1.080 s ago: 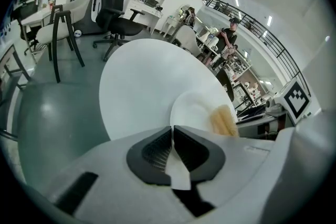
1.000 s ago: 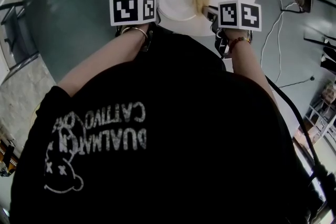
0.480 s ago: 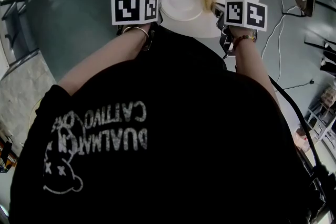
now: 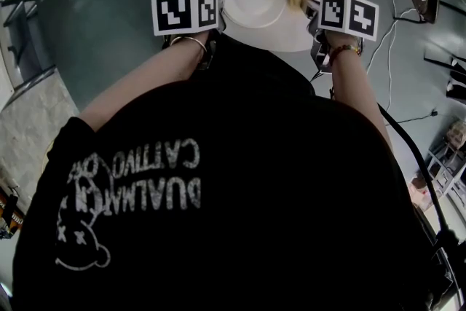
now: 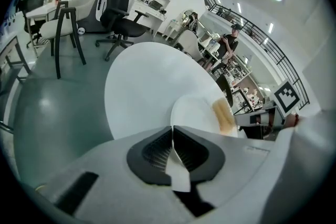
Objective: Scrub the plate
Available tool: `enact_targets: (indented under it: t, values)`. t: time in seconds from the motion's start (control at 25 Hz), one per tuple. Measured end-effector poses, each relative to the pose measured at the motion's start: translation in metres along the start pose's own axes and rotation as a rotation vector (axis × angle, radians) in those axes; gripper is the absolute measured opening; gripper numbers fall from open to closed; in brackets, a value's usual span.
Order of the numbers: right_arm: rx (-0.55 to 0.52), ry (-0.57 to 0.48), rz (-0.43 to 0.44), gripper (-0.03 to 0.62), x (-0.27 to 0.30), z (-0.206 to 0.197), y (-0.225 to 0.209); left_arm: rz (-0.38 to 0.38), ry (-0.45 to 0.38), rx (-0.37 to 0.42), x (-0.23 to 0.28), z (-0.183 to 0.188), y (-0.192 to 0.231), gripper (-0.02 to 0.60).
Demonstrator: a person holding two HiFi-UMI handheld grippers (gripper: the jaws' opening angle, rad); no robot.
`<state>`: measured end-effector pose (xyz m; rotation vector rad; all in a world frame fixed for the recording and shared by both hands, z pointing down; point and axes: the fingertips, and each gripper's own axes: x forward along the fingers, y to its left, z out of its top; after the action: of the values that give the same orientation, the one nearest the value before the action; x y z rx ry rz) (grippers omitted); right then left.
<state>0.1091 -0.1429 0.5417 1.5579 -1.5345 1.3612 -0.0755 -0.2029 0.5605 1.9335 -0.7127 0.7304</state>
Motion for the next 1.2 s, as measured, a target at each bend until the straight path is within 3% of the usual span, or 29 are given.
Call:
enact_targets:
  t: [0.32,0.64,0.8,1.04,1.2]
  values:
    - [0.039,-0.091,0.034,0.043,-0.010,0.024,0.012,-0.005,-0.018,-0.021,0.000,0.000,0.000,0.015]
    - [-0.003,-0.207,0.181,0.044,-0.021,0.032,0.053,-0.029,-0.058,-0.046,0.002,0.000,-0.008,0.018]
    - [0.010,-0.238,0.204,0.044,-0.023,0.027,0.062,-0.031,-0.086,-0.028,0.001,0.001,-0.009,0.023]
    - [0.016,-0.246,0.179,0.044,-0.055,0.019,0.025,0.001,-0.124,-0.021,0.009,0.006,-0.044,0.069]
    - [0.064,-0.276,0.184,0.044,-0.071,0.019,0.005,0.068,-0.175,-0.024,0.006,0.015,-0.046,0.071]
